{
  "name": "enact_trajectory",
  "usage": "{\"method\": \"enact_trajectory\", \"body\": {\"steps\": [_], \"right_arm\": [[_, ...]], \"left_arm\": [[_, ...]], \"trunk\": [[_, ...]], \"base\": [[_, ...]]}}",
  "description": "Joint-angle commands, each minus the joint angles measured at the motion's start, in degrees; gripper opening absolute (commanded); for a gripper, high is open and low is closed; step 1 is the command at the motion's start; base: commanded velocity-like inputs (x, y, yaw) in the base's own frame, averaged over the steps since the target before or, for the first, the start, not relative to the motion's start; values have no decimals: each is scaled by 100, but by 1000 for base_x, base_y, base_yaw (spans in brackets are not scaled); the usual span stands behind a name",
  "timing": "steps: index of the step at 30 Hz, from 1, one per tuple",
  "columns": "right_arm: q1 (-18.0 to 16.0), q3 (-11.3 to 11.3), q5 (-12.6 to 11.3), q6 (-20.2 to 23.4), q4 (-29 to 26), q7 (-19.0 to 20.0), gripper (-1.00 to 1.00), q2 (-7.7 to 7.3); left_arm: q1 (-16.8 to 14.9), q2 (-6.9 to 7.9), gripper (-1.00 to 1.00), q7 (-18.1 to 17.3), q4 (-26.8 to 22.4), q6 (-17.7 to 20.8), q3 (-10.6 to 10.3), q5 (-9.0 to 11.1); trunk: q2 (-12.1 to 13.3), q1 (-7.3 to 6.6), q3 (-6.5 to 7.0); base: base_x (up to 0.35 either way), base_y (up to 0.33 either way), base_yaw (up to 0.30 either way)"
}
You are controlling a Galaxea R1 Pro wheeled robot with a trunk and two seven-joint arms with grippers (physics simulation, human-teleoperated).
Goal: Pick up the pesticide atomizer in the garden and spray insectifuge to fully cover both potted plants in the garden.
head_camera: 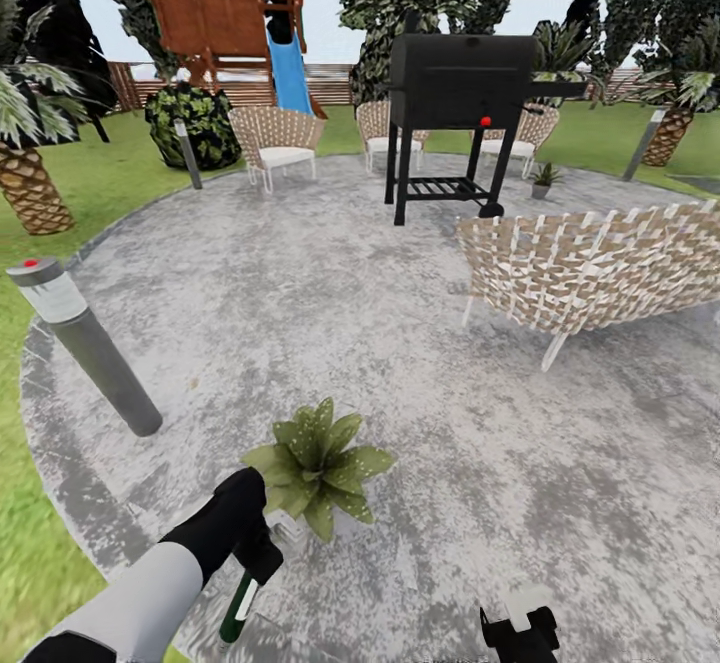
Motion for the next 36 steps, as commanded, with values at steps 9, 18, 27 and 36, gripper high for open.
{"method": "enact_trajectory", "body": {"steps": [9,18,27,36], "right_arm": [[-5,-36,67,-23,12,-26,100,1],[-5,-36,61,-23,11,-26,100,1],[-3,-38,61,-23,10,-26,100,1],[-4,-37,64,-23,4,-26,100,-3]], "left_arm": [[-11,-15,-100,-173,-1,26,3,-50],[-39,-27,-100,-238,-9,34,2,-50],[-185,-4,-100,-946,-10,0,-35,-102],[-484,30,-100,-988,3,-84,-76,-111]], "trunk": [[-2,-1,-5],[-2,-1,-5],[-2,-1,-5],[-2,-1,-5]], "base": [[0,98,-62],[0,302,-4],[0,303,-224],[0,114,-148]]}}
